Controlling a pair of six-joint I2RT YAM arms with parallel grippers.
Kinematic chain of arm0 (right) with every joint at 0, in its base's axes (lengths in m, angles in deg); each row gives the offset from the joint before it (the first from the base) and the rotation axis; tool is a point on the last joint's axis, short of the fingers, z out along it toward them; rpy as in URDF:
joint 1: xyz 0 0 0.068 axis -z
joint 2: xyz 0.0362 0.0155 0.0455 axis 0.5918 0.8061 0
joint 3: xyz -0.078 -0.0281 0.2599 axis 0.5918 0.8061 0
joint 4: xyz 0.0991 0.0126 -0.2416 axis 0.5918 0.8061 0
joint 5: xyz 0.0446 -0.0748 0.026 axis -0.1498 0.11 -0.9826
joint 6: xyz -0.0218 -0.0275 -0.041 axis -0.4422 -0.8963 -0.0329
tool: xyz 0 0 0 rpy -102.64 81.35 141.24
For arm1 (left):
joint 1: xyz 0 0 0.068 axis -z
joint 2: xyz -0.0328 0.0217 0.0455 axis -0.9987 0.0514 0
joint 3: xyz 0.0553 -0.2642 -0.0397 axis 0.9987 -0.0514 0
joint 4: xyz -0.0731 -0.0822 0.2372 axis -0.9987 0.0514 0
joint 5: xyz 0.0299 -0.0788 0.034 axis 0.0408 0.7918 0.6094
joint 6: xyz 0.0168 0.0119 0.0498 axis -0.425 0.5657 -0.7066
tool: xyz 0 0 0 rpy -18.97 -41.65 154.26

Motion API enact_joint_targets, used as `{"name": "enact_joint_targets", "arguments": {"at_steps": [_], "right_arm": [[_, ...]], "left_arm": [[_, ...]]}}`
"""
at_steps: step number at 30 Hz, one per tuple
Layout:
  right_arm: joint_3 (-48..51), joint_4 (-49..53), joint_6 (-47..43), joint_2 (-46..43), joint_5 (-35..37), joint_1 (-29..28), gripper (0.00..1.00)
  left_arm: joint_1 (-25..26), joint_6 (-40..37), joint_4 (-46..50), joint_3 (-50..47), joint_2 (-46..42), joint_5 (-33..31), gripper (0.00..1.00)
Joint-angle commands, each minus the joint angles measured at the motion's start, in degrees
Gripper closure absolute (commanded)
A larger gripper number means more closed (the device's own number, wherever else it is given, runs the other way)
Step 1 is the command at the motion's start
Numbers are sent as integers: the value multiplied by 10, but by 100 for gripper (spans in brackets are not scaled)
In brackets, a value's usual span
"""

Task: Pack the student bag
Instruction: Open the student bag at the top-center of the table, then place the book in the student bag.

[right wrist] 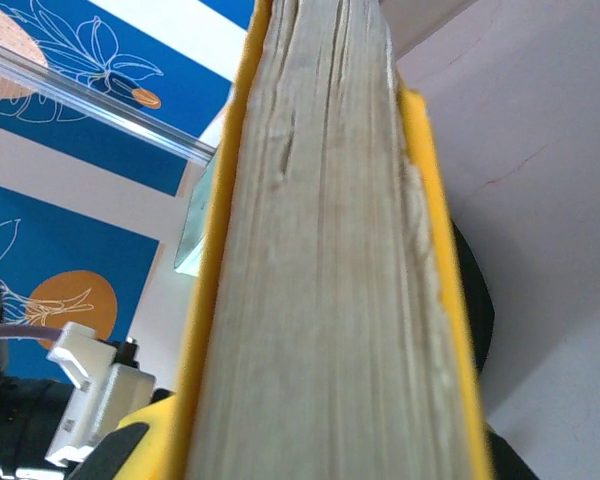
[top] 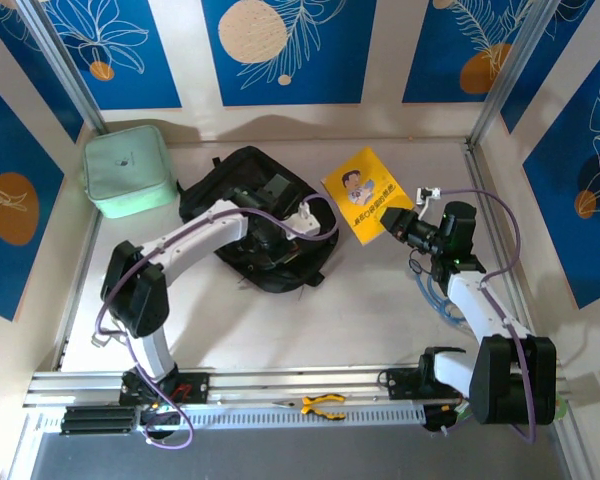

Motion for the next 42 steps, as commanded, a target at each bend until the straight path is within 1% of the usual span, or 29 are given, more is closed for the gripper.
{"name": "enact_joint_targets", "arguments": {"at_steps": [1, 5, 8, 10, 14, 16, 19, 21, 25, 31, 34, 37, 42], "right_arm": [[1, -9, -16, -30, 7, 9, 100], [6, 17, -17, -56, 26, 20, 100], [5, 71, -14, -84, 57, 28, 100], [2, 118, -8, -104, 74, 29, 100], [3, 186, 4, -141, 61, 25, 100], [8, 212, 16, -157, 54, 18, 100], [28, 205, 47, -172, 43, 0, 100], [42, 179, 76, -170, 37, -11, 100], [47, 137, 110, -146, 31, -41, 100], [12, 119, 106, -89, 45, -101, 100], [-22, 126, 97, -38, 36, -121, 100], [-62, 127, 88, 22, 9, -137, 100], [-134, 122, 71, 123, -24, -179, 100]], "left_arm": [[-10, 20, -33, -16, -44, -7, 100], [-21, 51, -86, -44, -81, -53, 100], [-31, 84, -132, -67, -106, -107, 100], [-35, 104, -162, -80, -122, -129, 100], [-34, 125, -225, -105, -160, -117, 100], [-35, 131, -273, -121, -181, -118, 100], [-34, 137, -343, -145, -207, -124, 100], [-34, 141, -382, -154, -218, -118, 100], [-34, 134, -427, -161, -225, -94, 100], [-34, 118, -427, -168, -217, -72, 100], [-34, 118, -429, -180, -221, -60, 100], [-34, 113, -431, -190, -229, -46, 100], [-35, 109, -420, -193, -234, -32, 100]]}}
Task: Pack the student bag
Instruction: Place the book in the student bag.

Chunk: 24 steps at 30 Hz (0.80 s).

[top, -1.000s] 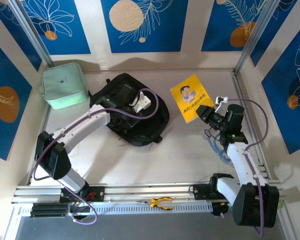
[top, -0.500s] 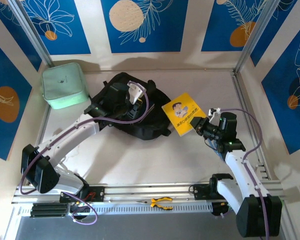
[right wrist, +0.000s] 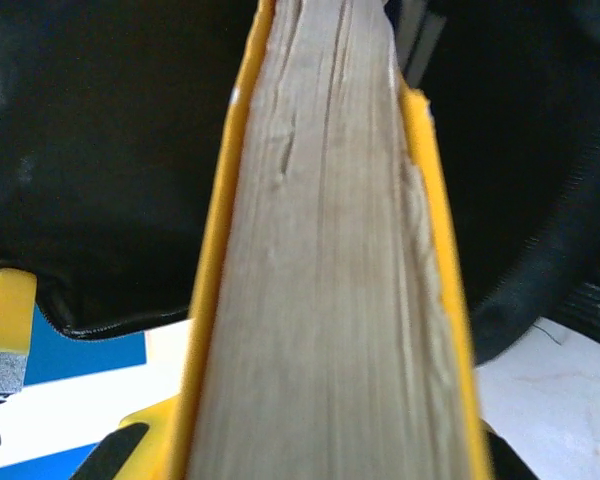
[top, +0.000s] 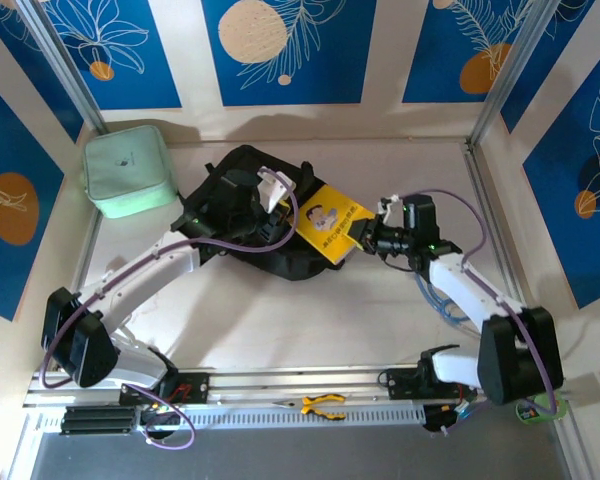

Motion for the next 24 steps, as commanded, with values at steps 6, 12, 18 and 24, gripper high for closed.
{"name": "enact_joint_targets", "arguments": {"at_steps": [6, 12, 18, 24], "right_arm": [[-122, -41, -8, 153, -47, -60, 100], [-215, -49, 19, 286, -29, -72, 100], [-304, -59, 37, 410, -15, -80, 100], [-345, -60, 25, 486, 5, -91, 100]], "left_arm": [[-2, -21, -31, -2, -32, 27, 100], [-2, -18, -38, -4, -40, 17, 100], [-2, -18, -43, -4, -44, 10, 100], [-2, -18, -34, -3, -41, 12, 100]]}}
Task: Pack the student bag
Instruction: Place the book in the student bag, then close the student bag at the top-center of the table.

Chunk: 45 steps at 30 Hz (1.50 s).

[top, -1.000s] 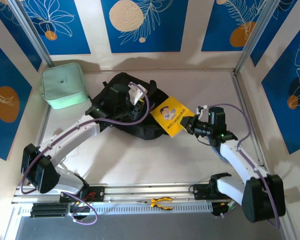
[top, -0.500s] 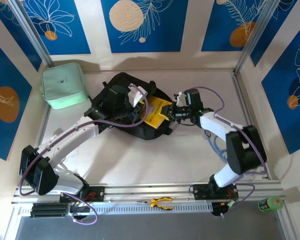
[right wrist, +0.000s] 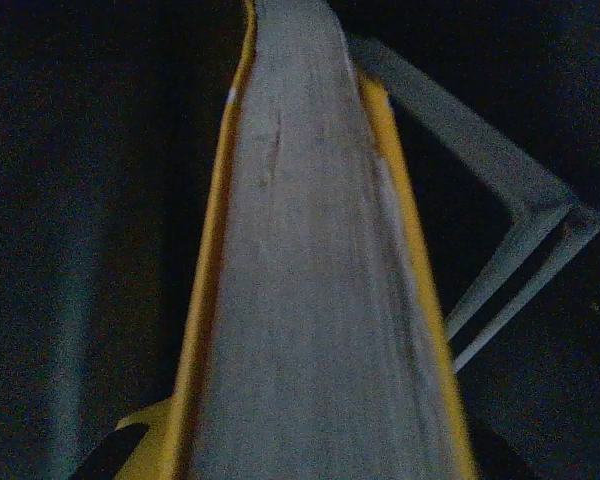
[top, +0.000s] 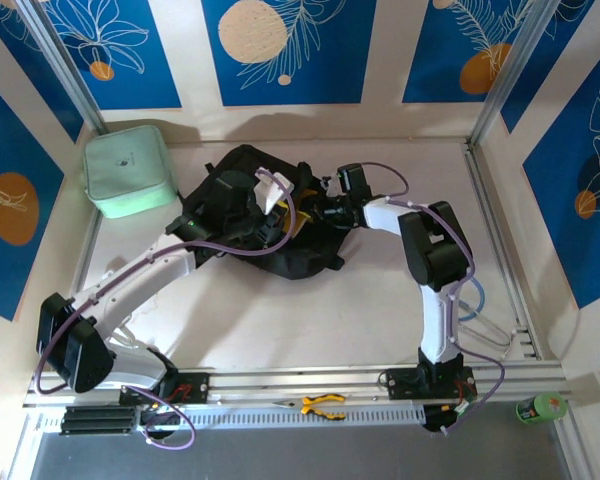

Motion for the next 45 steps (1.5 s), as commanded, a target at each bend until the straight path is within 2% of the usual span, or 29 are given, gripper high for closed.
{"name": "enact_joint_targets", "arguments": {"at_steps": [1, 5, 10, 13, 15, 20, 29, 33, 40, 45], "right_arm": [[-15, 7, 5, 28, 16, -8, 100], [-4, 7, 11, 15, 22, -7, 90], [38, 39, -2, -55, 56, 1, 64], [67, 81, -25, -96, 105, 1, 49], [74, 114, -39, -108, 134, -3, 47], [86, 115, -37, -100, 138, -14, 52], [32, 123, -54, -55, 156, -37, 78], [5, 97, -50, -31, 139, -45, 86], [-8, 19, 8, 6, 99, -46, 87], [39, -4, 10, -48, 100, -31, 82]], "left_arm": [[-2, -7, -35, 3, -23, 6, 100], [-2, -7, -36, 4, -20, 7, 100], [-3, -4, -39, 4, -15, 9, 100], [-2, -2, -42, 4, -11, 14, 100], [-2, -1, -43, 4, -8, 16, 100], [-2, -1, -46, 4, -2, 18, 100], [-2, 4, -31, 9, -2, 31, 100], [-2, 7, -24, 8, 1, 35, 100], [-2, 12, -29, 7, 3, 35, 100], [-2, 12, -26, 6, 6, 34, 100]]}}
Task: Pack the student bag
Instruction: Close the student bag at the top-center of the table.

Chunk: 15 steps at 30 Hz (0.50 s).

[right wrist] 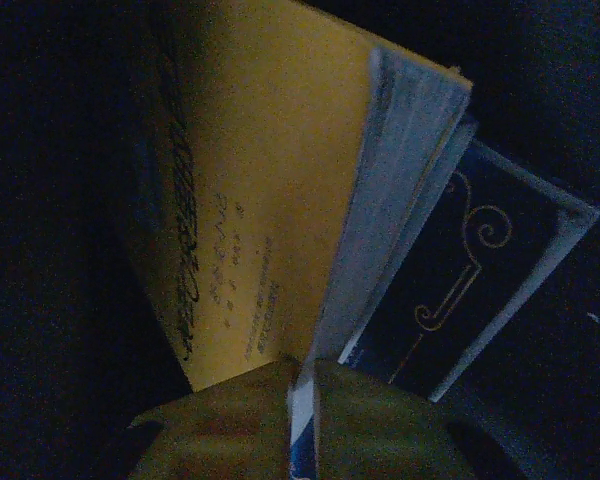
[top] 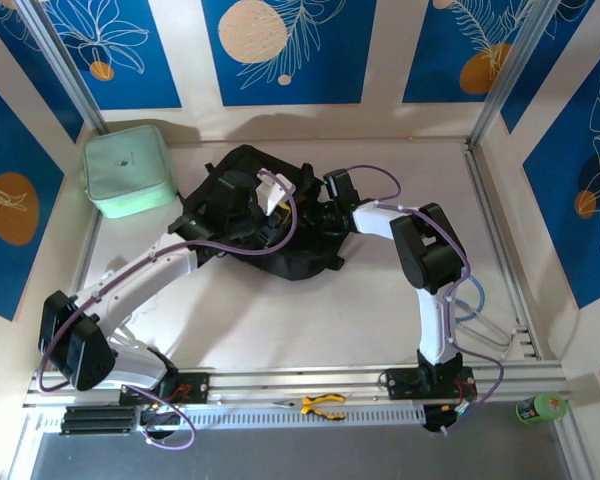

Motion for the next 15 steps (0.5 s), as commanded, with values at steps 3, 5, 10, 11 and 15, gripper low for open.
{"name": "enact_joint_targets", "arguments": {"at_steps": [3, 5, 10, 11, 15], "right_arm": [[84, -23, 11, -100, 1, 28, 73], [119, -12, 13, -149, 13, 43, 69], [155, 91, 26, -245, 31, 90, 59], [162, 111, 22, -266, 46, 97, 56], [178, 179, 2, -334, 109, 121, 46]], "left_arm": [[-2, 12, -28, 3, 1, 24, 100], [-2, 11, -24, 6, 6, 50, 100], [-1, 25, -24, 13, 32, 123, 99], [0, 29, -21, 18, 40, 128, 97], [1, 61, -23, 35, 73, 130, 74]]}}
